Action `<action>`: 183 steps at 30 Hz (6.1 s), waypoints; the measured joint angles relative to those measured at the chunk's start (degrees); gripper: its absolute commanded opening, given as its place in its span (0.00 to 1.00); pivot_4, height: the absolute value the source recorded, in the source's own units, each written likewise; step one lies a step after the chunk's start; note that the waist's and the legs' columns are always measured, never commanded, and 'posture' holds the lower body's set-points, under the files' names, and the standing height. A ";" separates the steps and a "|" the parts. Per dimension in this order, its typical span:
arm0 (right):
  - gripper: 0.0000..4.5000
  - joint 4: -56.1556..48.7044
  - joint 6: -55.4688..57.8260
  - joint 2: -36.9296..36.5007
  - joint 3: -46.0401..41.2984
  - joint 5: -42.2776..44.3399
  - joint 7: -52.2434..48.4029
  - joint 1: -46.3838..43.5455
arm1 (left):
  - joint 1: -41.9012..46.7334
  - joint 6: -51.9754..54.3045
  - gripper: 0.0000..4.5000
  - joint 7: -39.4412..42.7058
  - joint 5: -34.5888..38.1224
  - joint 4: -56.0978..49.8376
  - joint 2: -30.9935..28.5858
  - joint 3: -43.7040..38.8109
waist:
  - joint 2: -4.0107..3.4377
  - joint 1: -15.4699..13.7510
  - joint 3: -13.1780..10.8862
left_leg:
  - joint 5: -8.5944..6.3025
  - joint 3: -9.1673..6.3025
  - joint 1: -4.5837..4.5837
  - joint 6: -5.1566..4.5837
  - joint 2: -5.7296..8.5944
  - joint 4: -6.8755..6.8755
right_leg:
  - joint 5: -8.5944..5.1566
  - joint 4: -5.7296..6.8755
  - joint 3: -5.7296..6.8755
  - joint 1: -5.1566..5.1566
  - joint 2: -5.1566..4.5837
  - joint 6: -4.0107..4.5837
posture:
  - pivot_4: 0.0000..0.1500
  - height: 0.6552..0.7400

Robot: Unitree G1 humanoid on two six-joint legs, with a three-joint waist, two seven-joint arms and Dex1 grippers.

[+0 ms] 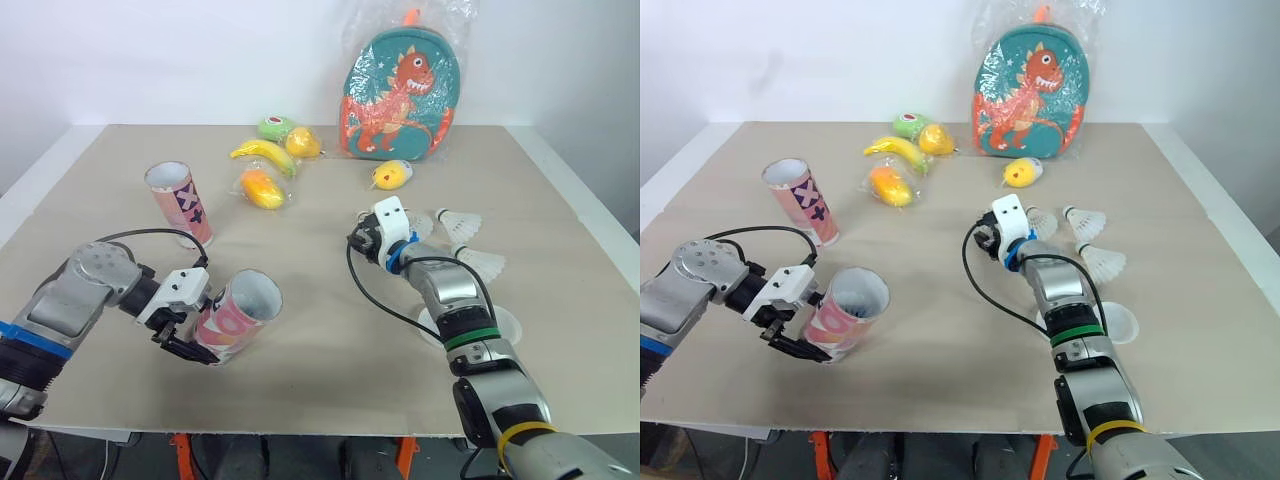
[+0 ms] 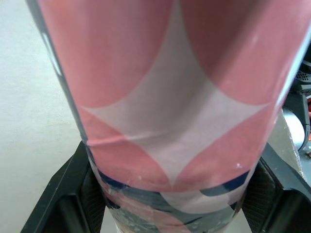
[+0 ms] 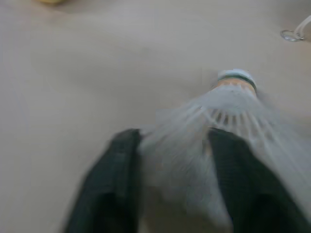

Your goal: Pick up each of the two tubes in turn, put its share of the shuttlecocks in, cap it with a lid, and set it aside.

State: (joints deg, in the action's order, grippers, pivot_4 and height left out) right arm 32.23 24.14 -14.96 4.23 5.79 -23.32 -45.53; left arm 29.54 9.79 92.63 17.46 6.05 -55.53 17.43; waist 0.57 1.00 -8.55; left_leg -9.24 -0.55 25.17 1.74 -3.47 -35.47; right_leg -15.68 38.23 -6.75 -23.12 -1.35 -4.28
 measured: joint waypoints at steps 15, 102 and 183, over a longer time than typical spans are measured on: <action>0.03 -34.84 -1.29 -9.34 1.16 11.56 -25.04 10.66 | -1.16 -1.20 0.68 0.00 -0.01 -0.10 0.69 -1.34 | -0.04 -0.29 -0.02 | -0.01 -0.07 0.09 0.01 0.03 0.06 | -0.13 -0.04 0.01 0.10 -0.01 -0.11 | 1.00 0.94; 0.72 -51.00 17.93 -15.85 -15.53 17.40 -1.07 39.35 | 2.85 -0.77 0.68 -0.02 0.56 2.02 2.21 1.83 | 0.36 -1.20 -0.13 | -0.09 -0.01 0.16 -0.05 0.04 0.08 | -0.29 -0.12 0.02 0.17 -0.02 0.06 | 1.00 0.94; 0.04 -42.52 2.59 -19.35 9.88 20.71 -54.41 -6.27 | 12.47 0.23 0.68 -0.06 0.50 7.05 8.18 8.35 | 0.34 -1.18 -0.60 | -0.10 -0.02 0.26 -0.06 -0.11 0.05 | -0.35 0.59 0.09 -0.22 0.22 0.26 | 1.00 0.94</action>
State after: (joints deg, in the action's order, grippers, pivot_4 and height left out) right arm -10.28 26.74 -34.31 14.11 26.50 -77.72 -51.80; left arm 42.01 10.02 92.56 17.96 13.10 -47.35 25.78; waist 0.91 -0.17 -9.15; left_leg -9.34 -0.57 25.43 1.68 -3.59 -35.43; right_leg -16.03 38.82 -6.66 -23.34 -1.13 -4.02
